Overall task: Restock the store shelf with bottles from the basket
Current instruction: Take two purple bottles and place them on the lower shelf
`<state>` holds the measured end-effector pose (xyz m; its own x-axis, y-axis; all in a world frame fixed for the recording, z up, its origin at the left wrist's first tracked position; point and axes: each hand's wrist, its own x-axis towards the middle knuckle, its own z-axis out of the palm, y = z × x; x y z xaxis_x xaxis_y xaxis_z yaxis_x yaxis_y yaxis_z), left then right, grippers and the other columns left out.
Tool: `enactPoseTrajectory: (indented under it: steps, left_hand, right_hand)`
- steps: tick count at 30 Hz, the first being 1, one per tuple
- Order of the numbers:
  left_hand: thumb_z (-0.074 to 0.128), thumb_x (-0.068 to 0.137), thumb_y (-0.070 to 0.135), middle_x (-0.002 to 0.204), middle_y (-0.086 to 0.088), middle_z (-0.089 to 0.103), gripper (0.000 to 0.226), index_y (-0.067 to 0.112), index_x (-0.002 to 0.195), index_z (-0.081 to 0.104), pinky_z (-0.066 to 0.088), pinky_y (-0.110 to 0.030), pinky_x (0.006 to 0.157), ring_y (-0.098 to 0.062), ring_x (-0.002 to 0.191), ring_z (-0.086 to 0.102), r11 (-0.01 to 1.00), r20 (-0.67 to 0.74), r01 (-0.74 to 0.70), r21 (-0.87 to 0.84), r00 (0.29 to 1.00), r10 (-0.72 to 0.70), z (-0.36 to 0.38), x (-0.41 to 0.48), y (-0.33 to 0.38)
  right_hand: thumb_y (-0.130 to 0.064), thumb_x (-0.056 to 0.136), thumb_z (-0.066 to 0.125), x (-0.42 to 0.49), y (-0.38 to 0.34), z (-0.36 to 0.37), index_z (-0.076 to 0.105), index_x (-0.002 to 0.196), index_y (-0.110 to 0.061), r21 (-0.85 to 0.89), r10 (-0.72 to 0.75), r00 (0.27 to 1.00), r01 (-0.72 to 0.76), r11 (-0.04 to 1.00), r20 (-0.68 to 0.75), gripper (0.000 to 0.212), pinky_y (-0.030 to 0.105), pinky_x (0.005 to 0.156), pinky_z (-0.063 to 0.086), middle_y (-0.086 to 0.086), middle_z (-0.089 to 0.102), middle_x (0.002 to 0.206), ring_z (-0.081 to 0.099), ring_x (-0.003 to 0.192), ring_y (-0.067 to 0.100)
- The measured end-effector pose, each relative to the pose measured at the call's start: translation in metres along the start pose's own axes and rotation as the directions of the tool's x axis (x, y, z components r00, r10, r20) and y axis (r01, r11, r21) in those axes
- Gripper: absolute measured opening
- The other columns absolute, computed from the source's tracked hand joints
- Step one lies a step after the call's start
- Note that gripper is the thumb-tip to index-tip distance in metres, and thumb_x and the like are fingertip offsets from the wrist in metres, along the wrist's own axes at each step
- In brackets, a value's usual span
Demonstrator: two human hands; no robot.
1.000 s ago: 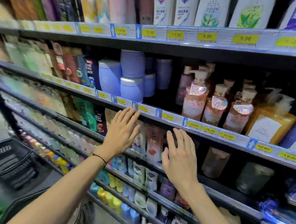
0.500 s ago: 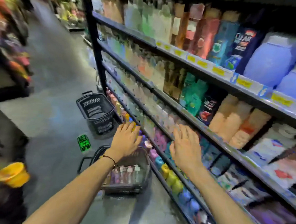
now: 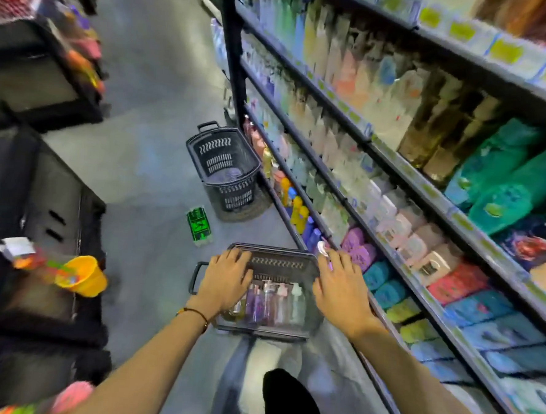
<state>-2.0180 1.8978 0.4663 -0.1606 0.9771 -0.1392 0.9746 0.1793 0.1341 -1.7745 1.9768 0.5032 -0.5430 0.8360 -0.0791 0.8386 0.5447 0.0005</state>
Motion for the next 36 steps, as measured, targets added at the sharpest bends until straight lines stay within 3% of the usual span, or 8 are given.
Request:
enactPoseTrajectory:
  steps: [4, 8, 13, 16, 20, 24, 27, 36]
  left_hand:
    - [0.03, 0.095, 0.045, 0.12, -0.01, 0.063, 0.054, 0.014, 0.129, 0.059, 0.049, -0.045, 0.087, -0.035, 0.111, 0.059, 0.997, 0.072, 0.062, -0.037, 0.996, -0.059, 0.03, 0.035, -0.028]
    - [0.048, 0.1, 0.032, 0.127, -0.011, 0.059, 0.038, 0.014, 0.133, 0.055, 0.045, -0.046, 0.095, -0.036, 0.117, 0.054, 0.991, 0.182, 0.115, -0.061, 0.978, -0.103, 0.06, 0.075, -0.047]
    - [0.045, 0.101, 0.028, 0.134, -0.008, 0.054, 0.04, 0.015, 0.138, 0.048, 0.041, -0.042, 0.099, -0.031, 0.123, 0.049, 0.987, 0.32, 0.143, -0.067, 0.94, -0.114, 0.101, 0.106, -0.066]
    - [0.046, 0.098, 0.028, 0.133, -0.008, 0.052, 0.039, 0.015, 0.135, 0.049, 0.042, -0.043, 0.098, -0.033, 0.122, 0.049, 0.987, 0.396, 0.142, -0.072, 0.913, -0.103, 0.134, 0.118, -0.084]
    - [0.046, 0.098, 0.029, 0.133, -0.007, 0.05, 0.038, 0.016, 0.134, 0.049, 0.044, -0.047, 0.095, -0.034, 0.119, 0.05, 0.983, 0.473, 0.155, -0.095, 0.876, -0.092, 0.187, 0.136, -0.111]
    - [0.033, 0.099, 0.037, 0.133, -0.006, 0.05, 0.046, 0.017, 0.137, 0.047, 0.042, -0.045, 0.097, -0.032, 0.122, 0.049, 0.98, 0.537, 0.176, -0.094, 0.838, -0.099, 0.249, 0.155, -0.136]
    - [0.036, 0.104, 0.035, 0.144, -0.005, 0.042, 0.047, 0.016, 0.147, 0.038, 0.036, -0.043, 0.108, -0.03, 0.132, 0.04, 0.983, 0.607, 0.167, -0.075, 0.79, -0.088, 0.303, 0.168, -0.155]
    - [0.045, 0.099, 0.026, 0.132, -0.008, 0.047, 0.036, 0.014, 0.132, 0.045, 0.043, -0.043, 0.101, -0.03, 0.123, 0.045, 0.976, 0.609, 0.198, -0.095, 0.787, -0.1, 0.451, 0.199, -0.188]
  right_hand:
    - [-0.021, 0.07, 0.064, 0.062, 0.002, 0.043, 0.064, 0.106, -0.007, 0.081, -0.012, 0.998, 0.008, 0.997, 0.058, 0.038, 0.044, 0.071, 0.049, 0.015, 0.062, 0.106, 0.061, 0.095, 0.037]
    - [-0.022, 0.077, 0.062, 0.11, 0.008, 0.092, 0.057, 0.108, -0.009, 0.152, -0.064, 0.987, 0.042, 0.987, 0.147, 0.034, 0.047, 0.084, 0.05, 0.014, 0.06, 0.111, 0.057, 0.103, 0.036]
    - [-0.027, 0.083, 0.038, 0.151, 0.003, 0.139, 0.061, 0.104, -0.009, 0.144, -0.031, 0.965, -0.007, 0.99, 0.26, 0.036, 0.047, 0.08, 0.051, 0.013, 0.062, 0.104, 0.059, 0.097, 0.036]
    - [-0.024, 0.089, 0.032, 0.168, -0.005, 0.179, 0.06, 0.112, -0.01, 0.132, -0.021, 0.935, -0.027, 0.991, 0.353, 0.038, 0.05, 0.088, 0.049, 0.015, 0.059, 0.115, 0.056, 0.108, 0.039]
    - [-0.029, 0.086, 0.035, 0.178, -0.017, 0.244, 0.053, 0.134, -0.006, 0.139, 0.013, 0.881, -0.089, 0.986, 0.472, 0.057, 0.051, 0.094, 0.049, 0.016, 0.053, 0.132, 0.052, 0.115, 0.04]
    - [-0.026, 0.075, 0.054, 0.186, -0.033, 0.314, 0.063, 0.117, -0.003, 0.191, 0.069, 0.854, -0.194, 0.962, 0.515, 0.049, 0.047, 0.07, 0.056, 0.016, 0.063, 0.108, 0.061, 0.09, 0.039]
    - [-0.029, 0.078, 0.047, 0.191, -0.048, 0.384, 0.06, 0.124, -0.003, 0.24, 0.078, 0.833, -0.246, 0.939, 0.548, 0.054, 0.047, 0.079, 0.056, 0.015, 0.061, 0.113, 0.059, 0.097, 0.039]
    - [-0.027, 0.089, 0.058, 0.212, -0.1, 0.548, 0.049, 0.137, -0.01, 0.268, 0.048, 0.758, -0.288, 0.919, 0.65, 0.051, 0.048, 0.102, 0.048, 0.011, 0.052, 0.136, 0.046, 0.132, 0.036]
